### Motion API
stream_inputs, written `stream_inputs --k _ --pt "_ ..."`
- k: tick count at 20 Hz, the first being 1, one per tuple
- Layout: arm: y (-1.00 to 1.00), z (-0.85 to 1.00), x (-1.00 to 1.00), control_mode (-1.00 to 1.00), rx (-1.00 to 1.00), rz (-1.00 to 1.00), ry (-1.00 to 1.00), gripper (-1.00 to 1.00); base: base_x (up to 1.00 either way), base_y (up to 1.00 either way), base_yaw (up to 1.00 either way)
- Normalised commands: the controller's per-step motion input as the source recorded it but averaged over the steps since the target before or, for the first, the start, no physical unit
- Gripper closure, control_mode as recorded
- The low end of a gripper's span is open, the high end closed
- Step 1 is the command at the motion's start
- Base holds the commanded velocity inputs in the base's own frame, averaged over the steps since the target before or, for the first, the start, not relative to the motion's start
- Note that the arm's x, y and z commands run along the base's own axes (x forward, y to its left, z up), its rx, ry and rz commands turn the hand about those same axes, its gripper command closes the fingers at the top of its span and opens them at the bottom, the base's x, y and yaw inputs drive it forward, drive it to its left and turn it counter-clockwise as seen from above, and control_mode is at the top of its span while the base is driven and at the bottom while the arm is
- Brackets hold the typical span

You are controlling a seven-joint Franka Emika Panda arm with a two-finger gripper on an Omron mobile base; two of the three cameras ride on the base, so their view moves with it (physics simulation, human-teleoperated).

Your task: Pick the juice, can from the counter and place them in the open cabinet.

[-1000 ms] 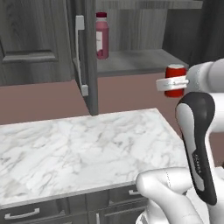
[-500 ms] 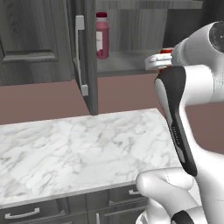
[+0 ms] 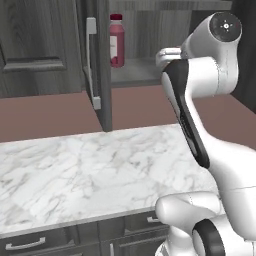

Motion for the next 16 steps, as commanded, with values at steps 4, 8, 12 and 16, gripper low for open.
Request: stream_inputs --k 4,8,12,16 --pt "-0.37 -0.01 0.66 -1.0 0.07 0.0 -0.01 1.0 0.0 0.0 0.0" --pt "-0.32 -0.02 0.65 -1.0 0.05 0.06 -0.01 1.0 0.0 0.0 0.0" --pt "-0.13 0.0 0.41 -1.0 0.0 0.04 0.0 1.0 0.0 0.0 0.0" --pt "-0.01 -0.01 0.41 -1.0 0.0 0.0 0.0 1.0 0.0 0.0 0.0"
